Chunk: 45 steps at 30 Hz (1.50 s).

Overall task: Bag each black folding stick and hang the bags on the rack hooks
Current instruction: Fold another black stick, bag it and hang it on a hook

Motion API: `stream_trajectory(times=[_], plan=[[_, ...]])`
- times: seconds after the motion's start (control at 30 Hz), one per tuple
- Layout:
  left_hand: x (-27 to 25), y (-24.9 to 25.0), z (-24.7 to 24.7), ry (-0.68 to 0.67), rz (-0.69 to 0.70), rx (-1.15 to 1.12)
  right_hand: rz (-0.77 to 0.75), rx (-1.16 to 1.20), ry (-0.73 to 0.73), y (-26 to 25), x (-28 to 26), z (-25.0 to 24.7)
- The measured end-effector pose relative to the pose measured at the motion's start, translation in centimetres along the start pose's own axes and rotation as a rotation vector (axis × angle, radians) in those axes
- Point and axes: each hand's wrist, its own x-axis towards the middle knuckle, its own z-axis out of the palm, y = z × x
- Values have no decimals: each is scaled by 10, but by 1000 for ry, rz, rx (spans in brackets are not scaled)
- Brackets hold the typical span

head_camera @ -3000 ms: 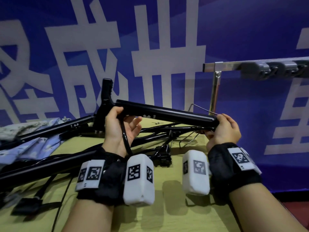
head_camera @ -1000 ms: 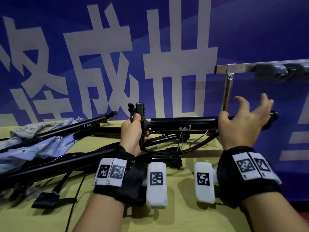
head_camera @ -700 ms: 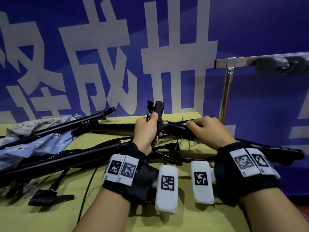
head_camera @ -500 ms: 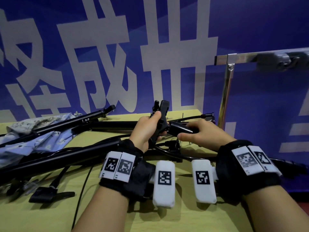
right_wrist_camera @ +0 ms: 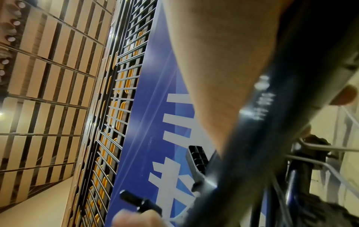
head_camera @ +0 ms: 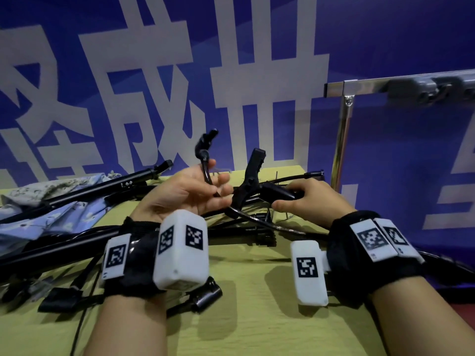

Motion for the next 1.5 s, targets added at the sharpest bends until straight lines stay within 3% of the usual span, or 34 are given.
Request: stream_trajectory(times=[0.13,0.47,0.7,0.77,0.9,1.03,1.23,1.4,1.5], plan=[[10,-5,2,195,169,-45,-45,54,-67,-5,-1,4],[23,-19,-3,371,348,50,-112,97,-129,-15,-9,3],[30,-26,-7,531,302,246,-96,137,-133,-16,-11,3],[33,-29,-5,510,214,309,-80,156,-123,-14,-11,4],[34,-34,0,338,38,407,-59,192,-121,-14,-11,3],[33,-33,0,318,13,422,-49,221,-134,-14,-11,2],[36,-36,10,522,70,442,-66,213,-142,-13,-7,6],[35,-29,10,511,35,383,-97,247,-123,-17,-6,2],[40,-21,8,478,-27,427,-73,333,-23,-27,3,-13]])
